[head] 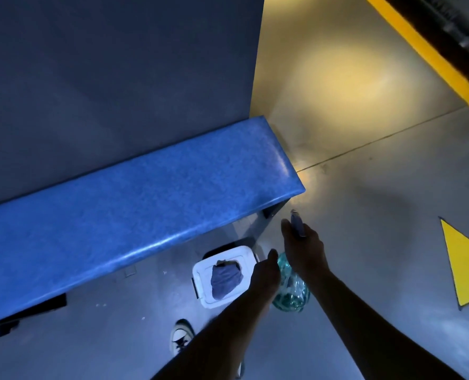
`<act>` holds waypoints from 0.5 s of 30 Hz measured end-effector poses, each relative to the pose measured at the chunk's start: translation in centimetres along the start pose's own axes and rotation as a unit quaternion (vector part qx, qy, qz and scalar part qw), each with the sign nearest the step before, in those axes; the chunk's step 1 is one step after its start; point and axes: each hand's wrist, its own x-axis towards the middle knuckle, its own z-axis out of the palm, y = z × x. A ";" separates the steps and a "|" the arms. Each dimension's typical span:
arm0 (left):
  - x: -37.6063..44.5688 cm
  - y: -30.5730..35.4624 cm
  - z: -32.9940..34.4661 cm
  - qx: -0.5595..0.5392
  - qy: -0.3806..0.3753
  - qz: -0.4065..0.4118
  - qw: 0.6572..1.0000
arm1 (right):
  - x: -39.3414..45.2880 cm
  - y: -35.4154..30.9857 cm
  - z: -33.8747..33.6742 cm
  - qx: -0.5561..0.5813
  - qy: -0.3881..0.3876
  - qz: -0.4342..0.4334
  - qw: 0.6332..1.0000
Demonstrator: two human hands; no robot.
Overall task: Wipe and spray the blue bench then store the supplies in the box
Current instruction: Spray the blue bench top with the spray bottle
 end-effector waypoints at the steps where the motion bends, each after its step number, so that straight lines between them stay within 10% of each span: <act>1: -0.2 0.2 -0.1 0.016 0.018 0.011 1.000 | -0.4 -0.1 -0.2 0.009 0.003 -0.002 1.000; 15: 3.1 -5.2 -0.9 0.088 0.091 0.168 0.978 | -2.0 6.5 -1.5 -0.017 -0.002 -0.049 0.999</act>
